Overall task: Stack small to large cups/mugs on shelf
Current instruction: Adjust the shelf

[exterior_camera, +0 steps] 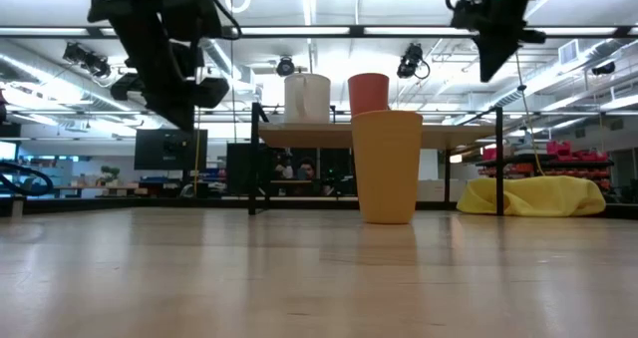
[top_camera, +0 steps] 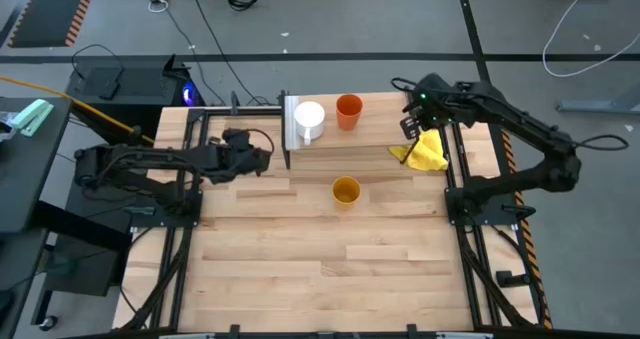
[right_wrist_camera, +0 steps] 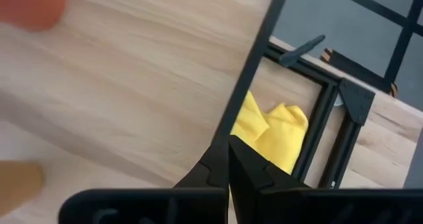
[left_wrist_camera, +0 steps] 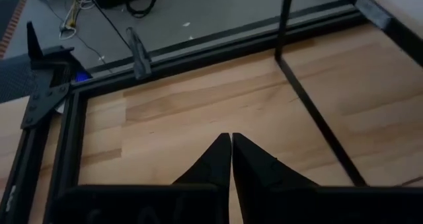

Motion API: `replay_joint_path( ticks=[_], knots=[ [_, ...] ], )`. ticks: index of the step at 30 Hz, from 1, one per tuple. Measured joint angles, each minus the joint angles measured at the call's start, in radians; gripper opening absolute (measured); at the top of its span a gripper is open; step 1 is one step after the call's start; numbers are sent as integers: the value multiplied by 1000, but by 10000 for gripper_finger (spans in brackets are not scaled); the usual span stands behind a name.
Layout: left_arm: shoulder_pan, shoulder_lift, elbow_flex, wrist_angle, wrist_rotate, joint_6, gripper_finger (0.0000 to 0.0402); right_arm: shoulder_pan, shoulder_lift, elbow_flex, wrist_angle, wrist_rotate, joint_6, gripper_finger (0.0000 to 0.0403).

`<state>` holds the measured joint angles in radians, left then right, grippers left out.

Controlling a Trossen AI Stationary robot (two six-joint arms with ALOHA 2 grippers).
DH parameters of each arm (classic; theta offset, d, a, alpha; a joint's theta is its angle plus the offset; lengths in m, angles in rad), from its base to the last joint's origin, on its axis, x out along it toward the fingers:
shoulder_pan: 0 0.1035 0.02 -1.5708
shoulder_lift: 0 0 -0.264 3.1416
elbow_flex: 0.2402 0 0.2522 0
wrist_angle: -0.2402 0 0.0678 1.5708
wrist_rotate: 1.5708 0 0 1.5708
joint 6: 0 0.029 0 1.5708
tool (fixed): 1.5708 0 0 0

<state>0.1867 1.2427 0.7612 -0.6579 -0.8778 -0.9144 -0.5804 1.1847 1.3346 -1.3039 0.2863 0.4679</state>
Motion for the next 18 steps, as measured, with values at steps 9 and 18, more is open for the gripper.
replay_joint_path(
  ticks=[9, 18],
  knots=[
    [-43, 0, 0, -18, -17, -45, 13, -106, 10, -132, 79, -11, -55, 5],
    [-51, 0, 0, -24, -20, -52, 22, -166, 19, -170, 128, -14, -70, 4]
  ],
)
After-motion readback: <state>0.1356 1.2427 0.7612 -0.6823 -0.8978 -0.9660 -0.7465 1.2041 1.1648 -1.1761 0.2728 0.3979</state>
